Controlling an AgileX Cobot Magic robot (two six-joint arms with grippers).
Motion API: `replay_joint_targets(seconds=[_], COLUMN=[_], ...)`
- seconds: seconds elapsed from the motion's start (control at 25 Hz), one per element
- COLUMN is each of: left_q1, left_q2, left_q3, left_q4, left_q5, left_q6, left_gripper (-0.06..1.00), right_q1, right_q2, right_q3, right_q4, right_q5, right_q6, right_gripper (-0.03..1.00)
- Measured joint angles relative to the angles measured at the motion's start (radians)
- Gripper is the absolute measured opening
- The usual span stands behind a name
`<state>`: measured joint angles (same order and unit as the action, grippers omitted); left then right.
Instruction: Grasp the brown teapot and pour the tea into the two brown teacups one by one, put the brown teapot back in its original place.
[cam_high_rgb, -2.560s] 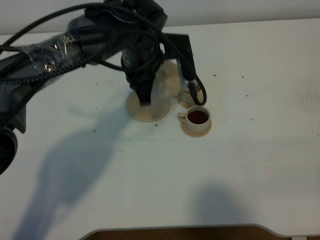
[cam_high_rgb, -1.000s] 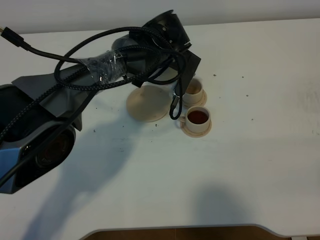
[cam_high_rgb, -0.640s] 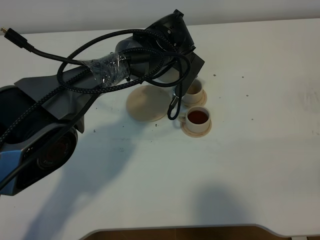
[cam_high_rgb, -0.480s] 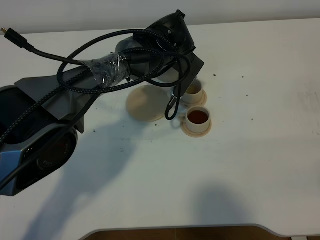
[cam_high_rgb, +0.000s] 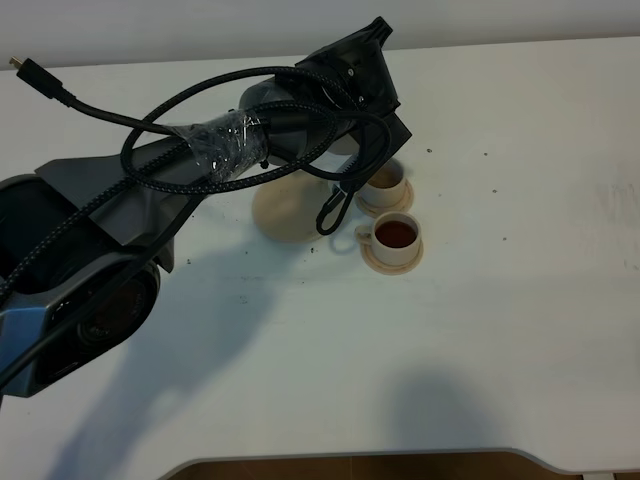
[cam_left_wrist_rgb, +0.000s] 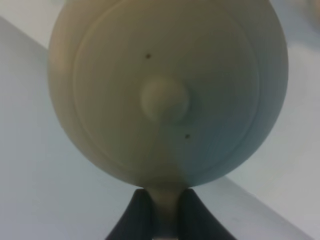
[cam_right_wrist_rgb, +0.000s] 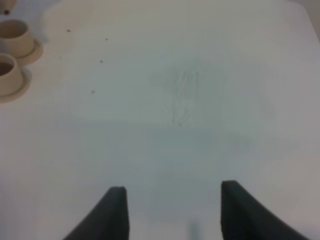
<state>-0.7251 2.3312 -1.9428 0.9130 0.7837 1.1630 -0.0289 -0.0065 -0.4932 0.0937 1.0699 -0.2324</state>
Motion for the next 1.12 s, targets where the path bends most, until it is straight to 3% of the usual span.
replay_joint_targets(seconds=[1.12], left_q1=[-0.012], left_q2=[0.008], left_q3=[0.0], left_q4=[0.047], left_q5=[-0.077], left_q6=[0.151], left_gripper=[0.11], right_q1=[0.0], right_q2=[0.0], right_q3=[0.0], right_q4=[0.0], right_q5=[0.0], right_q6=[0.0], right_gripper=[0.44])
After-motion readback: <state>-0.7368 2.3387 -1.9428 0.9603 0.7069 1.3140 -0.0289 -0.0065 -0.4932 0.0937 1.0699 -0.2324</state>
